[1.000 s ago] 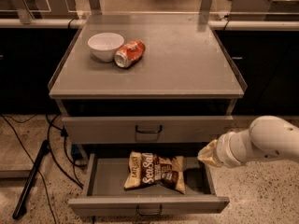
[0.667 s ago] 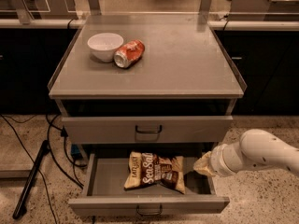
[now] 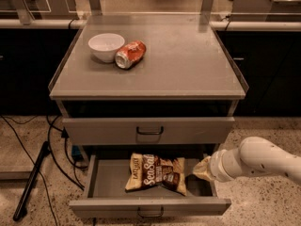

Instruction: Pick brown chip bag from middle drawer and place on counter

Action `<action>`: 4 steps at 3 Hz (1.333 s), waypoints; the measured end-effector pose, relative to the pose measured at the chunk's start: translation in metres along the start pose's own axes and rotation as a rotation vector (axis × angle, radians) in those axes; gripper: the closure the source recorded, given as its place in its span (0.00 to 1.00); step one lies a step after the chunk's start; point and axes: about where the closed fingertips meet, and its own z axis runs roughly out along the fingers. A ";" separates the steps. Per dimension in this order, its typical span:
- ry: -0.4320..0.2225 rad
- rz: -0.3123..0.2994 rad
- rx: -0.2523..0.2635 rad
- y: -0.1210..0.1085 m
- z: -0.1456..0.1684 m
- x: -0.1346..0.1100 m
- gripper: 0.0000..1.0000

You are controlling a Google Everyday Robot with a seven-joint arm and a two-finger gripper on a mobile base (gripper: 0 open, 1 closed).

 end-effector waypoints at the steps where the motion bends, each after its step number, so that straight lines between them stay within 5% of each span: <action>1: -0.037 -0.013 -0.006 0.005 0.030 0.004 1.00; 4: -0.099 -0.102 -0.053 0.018 0.088 -0.016 0.36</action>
Offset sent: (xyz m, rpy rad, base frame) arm 0.0098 0.0556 -0.0696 0.0752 -0.0385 0.1058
